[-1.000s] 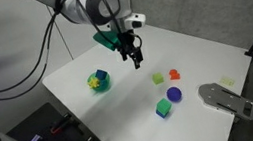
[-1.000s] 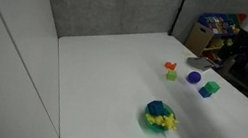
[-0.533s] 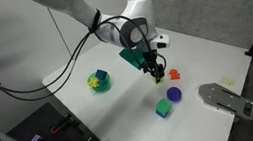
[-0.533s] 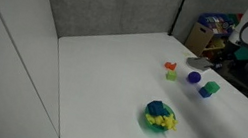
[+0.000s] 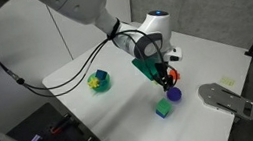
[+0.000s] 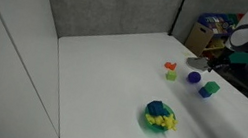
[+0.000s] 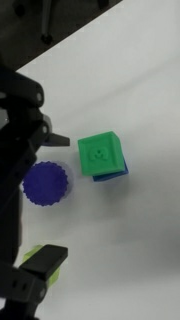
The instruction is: Put the green block in the green bowl
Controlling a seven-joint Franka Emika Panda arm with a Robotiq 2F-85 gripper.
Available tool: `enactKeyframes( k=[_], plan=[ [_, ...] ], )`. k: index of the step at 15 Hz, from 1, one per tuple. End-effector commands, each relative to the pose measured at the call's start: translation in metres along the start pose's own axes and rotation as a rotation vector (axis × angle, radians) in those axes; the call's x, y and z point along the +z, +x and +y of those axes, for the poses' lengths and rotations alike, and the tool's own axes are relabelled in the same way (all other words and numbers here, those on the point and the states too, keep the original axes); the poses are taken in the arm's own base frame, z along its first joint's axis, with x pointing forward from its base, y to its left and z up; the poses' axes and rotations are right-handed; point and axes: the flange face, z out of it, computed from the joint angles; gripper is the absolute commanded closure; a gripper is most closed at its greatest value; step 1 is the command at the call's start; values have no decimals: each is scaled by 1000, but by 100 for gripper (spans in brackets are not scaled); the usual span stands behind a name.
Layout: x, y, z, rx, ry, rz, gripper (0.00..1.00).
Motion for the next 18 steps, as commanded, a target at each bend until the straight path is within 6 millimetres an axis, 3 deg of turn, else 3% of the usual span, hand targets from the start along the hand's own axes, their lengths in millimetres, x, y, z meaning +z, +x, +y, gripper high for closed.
enactKeyframes(
  k=[1,11,18],
  plan=[
    [0,2,0,0,-1,-1,0],
    [77,2,27,-64,43,62,0],
    [115,-4,37,-107,63,68,0]
  ],
)
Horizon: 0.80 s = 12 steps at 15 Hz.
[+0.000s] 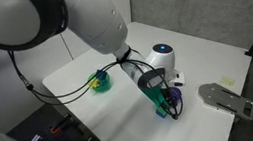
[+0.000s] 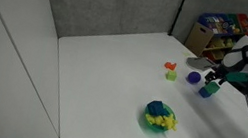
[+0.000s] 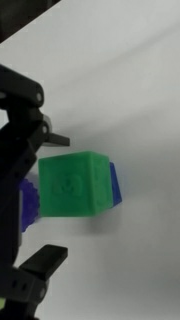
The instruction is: Put the green block in the green bowl
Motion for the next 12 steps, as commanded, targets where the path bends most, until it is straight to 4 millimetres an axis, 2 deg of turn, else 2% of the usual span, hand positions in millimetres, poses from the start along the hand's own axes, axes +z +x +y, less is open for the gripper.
enactKeyframes(
  k=[1,2,3,4,6,8,12],
  plan=[
    [13,1,2,-32,28,31,0],
    [15,1,1,-35,27,40,25],
    [17,0,0,-44,27,50,27],
    [18,0,-1,-44,25,59,34],
    [17,1,-3,-42,22,73,53],
    [4,2,-9,-45,25,94,67],
    [-34,0,-45,-86,54,135,69]
  ],
)
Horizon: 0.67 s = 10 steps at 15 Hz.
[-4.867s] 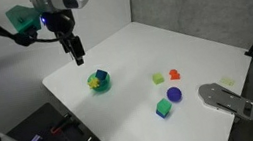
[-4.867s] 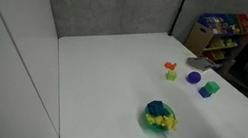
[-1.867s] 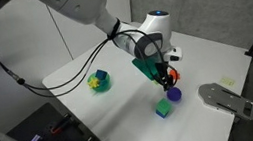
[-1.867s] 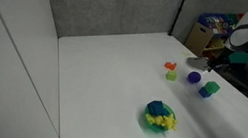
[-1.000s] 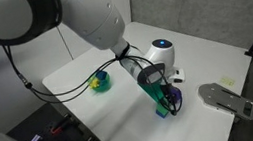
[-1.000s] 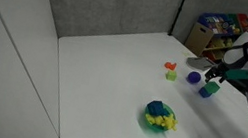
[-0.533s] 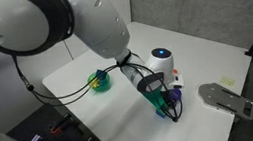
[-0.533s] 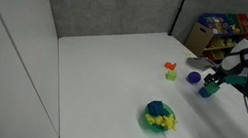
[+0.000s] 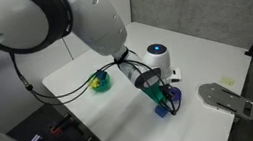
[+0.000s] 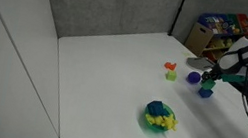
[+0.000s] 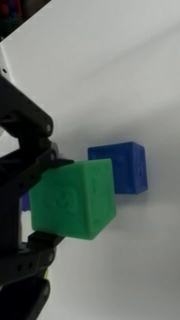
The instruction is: Put the green block in the green bowl
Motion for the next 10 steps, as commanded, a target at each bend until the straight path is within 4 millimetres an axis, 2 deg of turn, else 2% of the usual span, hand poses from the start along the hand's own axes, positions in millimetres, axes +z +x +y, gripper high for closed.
enactKeyframes(
  k=[1,5,10],
  plan=[
    [-45,-2,-37,-44,38,41,69],
    [-77,-13,-94,-111,76,56,69],
    [-98,-51,-170,-216,106,42,69]
  ],
)
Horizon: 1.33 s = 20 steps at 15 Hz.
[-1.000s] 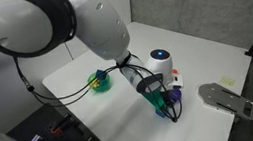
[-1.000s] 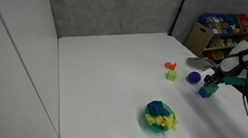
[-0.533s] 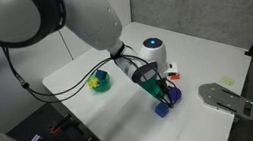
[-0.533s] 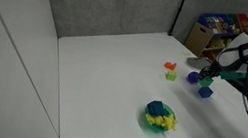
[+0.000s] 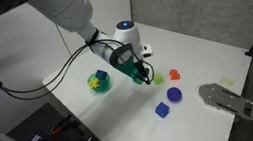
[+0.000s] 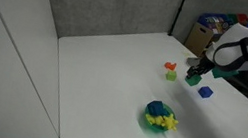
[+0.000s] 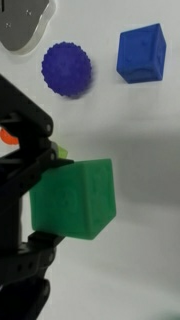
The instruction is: Put the green block in the green bowl
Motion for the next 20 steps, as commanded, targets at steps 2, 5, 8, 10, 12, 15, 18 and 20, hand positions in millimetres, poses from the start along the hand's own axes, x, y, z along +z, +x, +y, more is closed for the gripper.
enactKeyframes(
  k=[2,5,8,10,12,15,18,20],
  plan=[
    [-21,-26,-68,-54,25,-7,69],
    [-29,-41,-115,-84,41,-17,69],
    [-34,-55,-157,-104,55,-18,69],
    [-39,-66,-181,-98,63,-10,69],
    [-44,-77,-201,-81,80,10,69],
    [-46,-92,-221,-70,97,28,69],
    [-42,-105,-227,-69,101,32,69],
    [-37,-110,-225,-67,101,46,69]
  ],
)
